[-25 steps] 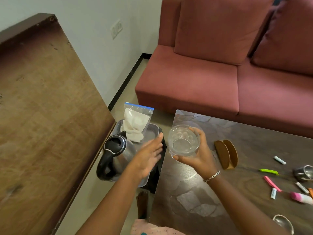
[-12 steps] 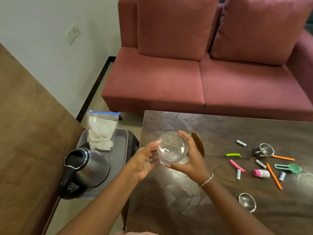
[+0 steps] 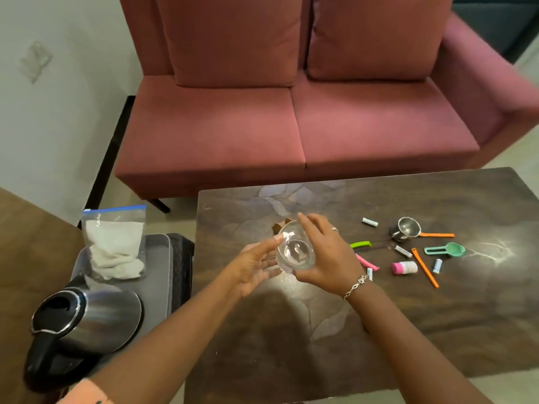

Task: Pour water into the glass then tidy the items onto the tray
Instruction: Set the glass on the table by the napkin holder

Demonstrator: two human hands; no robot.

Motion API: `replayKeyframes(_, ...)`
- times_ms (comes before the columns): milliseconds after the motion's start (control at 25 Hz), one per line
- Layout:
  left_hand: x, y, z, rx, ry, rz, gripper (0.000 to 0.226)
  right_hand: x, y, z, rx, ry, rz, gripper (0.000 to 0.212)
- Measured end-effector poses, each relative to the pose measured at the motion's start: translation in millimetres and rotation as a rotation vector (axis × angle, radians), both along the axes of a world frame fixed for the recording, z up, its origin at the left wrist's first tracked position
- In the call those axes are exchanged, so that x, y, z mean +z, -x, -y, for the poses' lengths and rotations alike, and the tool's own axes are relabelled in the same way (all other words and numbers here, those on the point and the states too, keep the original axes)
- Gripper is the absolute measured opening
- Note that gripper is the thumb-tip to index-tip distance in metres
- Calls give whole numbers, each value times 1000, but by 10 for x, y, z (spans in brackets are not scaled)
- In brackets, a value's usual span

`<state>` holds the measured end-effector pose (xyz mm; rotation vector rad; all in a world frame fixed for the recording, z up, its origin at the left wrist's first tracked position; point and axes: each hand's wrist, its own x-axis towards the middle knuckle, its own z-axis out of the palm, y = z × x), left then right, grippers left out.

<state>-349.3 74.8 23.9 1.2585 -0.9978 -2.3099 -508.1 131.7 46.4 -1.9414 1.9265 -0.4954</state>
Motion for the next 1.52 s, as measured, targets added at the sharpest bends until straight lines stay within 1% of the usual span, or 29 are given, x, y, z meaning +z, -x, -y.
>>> replayKeyframes(40, -14, 99, 48, -70, 57, 29, 52, -28, 106, 18, -30, -9, 6, 98)
replayKeyframes(120, -53, 293, 143, -217, 258, 158, 67, -115, 335, 62, -85, -30, 16, 98)
replayKeyframes(160, -88, 375, 198, -285, 399, 269, 73, -173, 450, 90, -107, -40, 10, 98)
replayKeyframes(200, -149, 452, 261, -381, 574, 424, 81, -246, 577, 120, -128, -51, 0, 98)
replayKeyframes(280, -266, 563, 383, -654, 963, 757, 97, -421, 829, 205, -181, -68, -12, 97)
replayKeyframes(320, -314, 601, 433, -776, 1125, 861, 100, -519, 939, 260, -206, -72, -18, 96)
replayKeyframes(360, -365, 632, 477, -868, 1245, 922, 101, -622, 1038, 318, -230, -73, -26, 96)
replayKeyframes(440, -462, 695, 579, -980, 1359, 990, 98, -839, 1212, 463, -285, -77, -25, 95)
replayKeyframes(640, -675, 744, 805, -1081, 1389, 1056, 99, -1354, 1455, 831, -378, -108, 1, 97)
replayKeyframes(960, -1049, 704, 894, -1071, 1374, 1017, 102, -1931, 1543, 1245, -446, -169, 3, 93)
replayKeyframes(1120, -1202, 591, 921, -1080, 1381, 1028, 106, -2075, 1505, 1324, -480, -192, 19, 95)
replayKeyframes(1360, -1265, 521, 961, -1067, 1392, 1051, 106, -2152, 1484, 1331, -536, -194, 51, 94)
replayKeyframes(1440, -1238, 524, 961, -1058, 1388, 1058, 105, -2141, 1481, 1341, -531, -245, 15, 95)
replayKeyframes(1520, -1184, 504, 950, -1042, 1389, 1072, 102, -2089, 1482, 1329, -483, -292, -88, 94)
